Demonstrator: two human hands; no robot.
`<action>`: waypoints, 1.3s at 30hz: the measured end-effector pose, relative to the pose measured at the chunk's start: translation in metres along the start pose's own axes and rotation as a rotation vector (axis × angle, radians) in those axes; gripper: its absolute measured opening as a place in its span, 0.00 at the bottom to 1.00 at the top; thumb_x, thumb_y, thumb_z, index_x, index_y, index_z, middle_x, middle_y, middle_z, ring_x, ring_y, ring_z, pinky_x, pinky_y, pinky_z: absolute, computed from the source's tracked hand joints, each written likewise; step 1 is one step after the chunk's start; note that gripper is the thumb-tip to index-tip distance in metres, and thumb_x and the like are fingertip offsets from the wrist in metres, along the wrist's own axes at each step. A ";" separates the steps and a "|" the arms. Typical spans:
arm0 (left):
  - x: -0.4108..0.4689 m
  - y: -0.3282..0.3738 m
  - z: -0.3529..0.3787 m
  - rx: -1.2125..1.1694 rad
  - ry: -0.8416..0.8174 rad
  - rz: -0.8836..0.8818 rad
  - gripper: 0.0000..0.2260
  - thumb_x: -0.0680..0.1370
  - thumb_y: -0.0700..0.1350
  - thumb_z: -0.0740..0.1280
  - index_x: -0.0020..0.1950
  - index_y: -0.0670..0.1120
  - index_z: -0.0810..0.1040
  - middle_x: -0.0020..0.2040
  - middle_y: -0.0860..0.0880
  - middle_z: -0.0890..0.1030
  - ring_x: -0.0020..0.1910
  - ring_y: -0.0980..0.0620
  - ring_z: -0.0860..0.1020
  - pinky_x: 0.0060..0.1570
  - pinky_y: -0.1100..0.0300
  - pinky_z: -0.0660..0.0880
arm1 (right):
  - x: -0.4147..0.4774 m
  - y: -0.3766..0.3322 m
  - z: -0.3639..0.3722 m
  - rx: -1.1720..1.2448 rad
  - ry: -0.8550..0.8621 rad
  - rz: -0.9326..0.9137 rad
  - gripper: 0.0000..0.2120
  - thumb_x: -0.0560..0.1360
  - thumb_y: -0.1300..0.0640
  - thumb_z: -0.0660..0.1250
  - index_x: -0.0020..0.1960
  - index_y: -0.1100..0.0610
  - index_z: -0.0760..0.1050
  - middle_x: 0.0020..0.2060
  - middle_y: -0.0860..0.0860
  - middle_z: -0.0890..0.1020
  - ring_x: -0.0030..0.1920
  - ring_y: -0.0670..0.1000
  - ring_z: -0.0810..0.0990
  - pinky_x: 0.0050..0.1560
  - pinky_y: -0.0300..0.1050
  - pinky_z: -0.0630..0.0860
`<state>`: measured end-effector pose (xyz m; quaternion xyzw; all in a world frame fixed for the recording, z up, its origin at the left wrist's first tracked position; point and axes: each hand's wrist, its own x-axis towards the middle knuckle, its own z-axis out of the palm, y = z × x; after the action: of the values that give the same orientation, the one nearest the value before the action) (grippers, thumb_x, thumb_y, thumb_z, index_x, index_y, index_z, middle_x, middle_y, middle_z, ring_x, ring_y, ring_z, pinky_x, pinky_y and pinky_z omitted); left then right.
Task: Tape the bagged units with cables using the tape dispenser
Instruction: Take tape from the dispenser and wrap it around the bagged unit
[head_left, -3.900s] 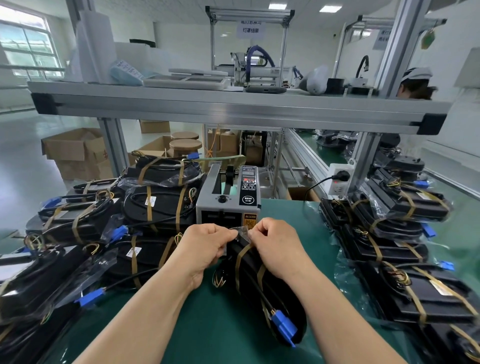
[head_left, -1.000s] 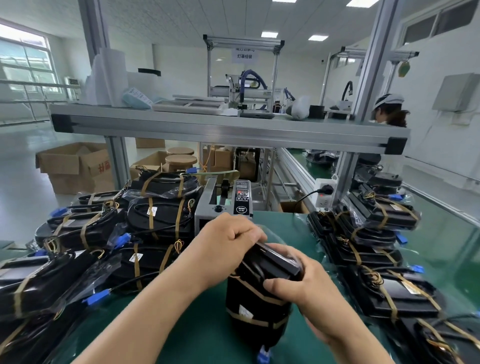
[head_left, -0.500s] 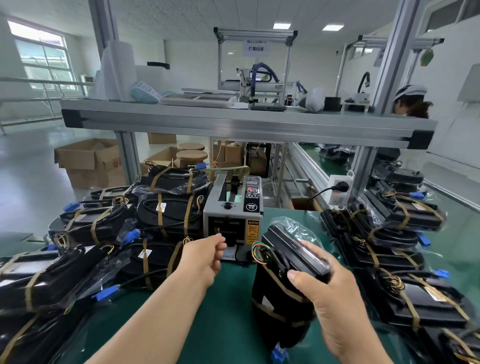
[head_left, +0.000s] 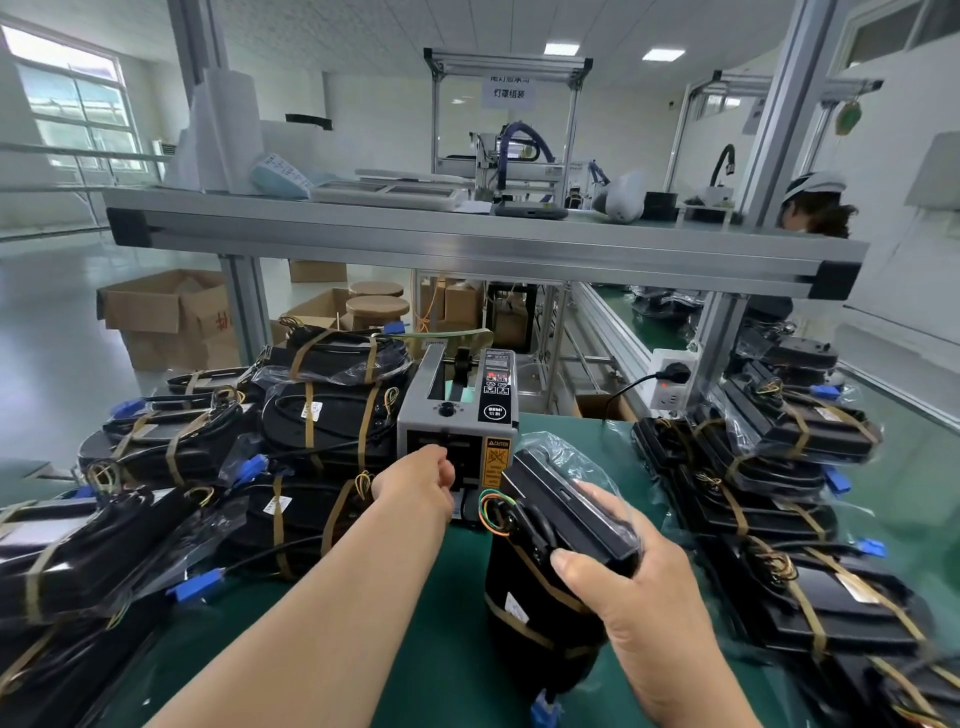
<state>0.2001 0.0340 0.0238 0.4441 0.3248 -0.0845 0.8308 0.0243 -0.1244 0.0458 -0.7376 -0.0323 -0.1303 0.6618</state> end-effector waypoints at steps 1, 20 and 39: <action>-0.001 -0.001 0.000 -0.005 0.012 0.029 0.05 0.78 0.40 0.68 0.48 0.46 0.72 0.29 0.52 0.73 0.23 0.59 0.68 0.17 0.71 0.60 | 0.000 0.001 0.001 -0.010 -0.003 -0.006 0.27 0.65 0.62 0.77 0.48 0.29 0.80 0.43 0.39 0.87 0.44 0.39 0.84 0.39 0.25 0.75; -0.139 0.004 -0.036 0.697 -0.550 0.661 0.05 0.72 0.40 0.75 0.37 0.42 0.83 0.28 0.52 0.79 0.25 0.61 0.74 0.28 0.72 0.70 | 0.012 0.000 0.018 -0.146 -0.007 -0.117 0.27 0.61 0.55 0.71 0.49 0.25 0.77 0.43 0.38 0.86 0.43 0.38 0.83 0.40 0.27 0.74; -0.123 0.000 -0.026 0.800 -0.463 0.698 0.14 0.72 0.37 0.74 0.27 0.47 0.79 0.26 0.52 0.78 0.23 0.61 0.73 0.24 0.70 0.69 | 0.003 -0.006 0.027 -0.132 -0.029 -0.098 0.23 0.61 0.57 0.70 0.51 0.34 0.78 0.42 0.41 0.85 0.42 0.48 0.83 0.35 0.28 0.75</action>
<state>0.0929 0.0363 0.0891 0.7744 -0.0884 -0.0165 0.6263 0.0302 -0.0973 0.0500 -0.7788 -0.0692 -0.1535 0.6043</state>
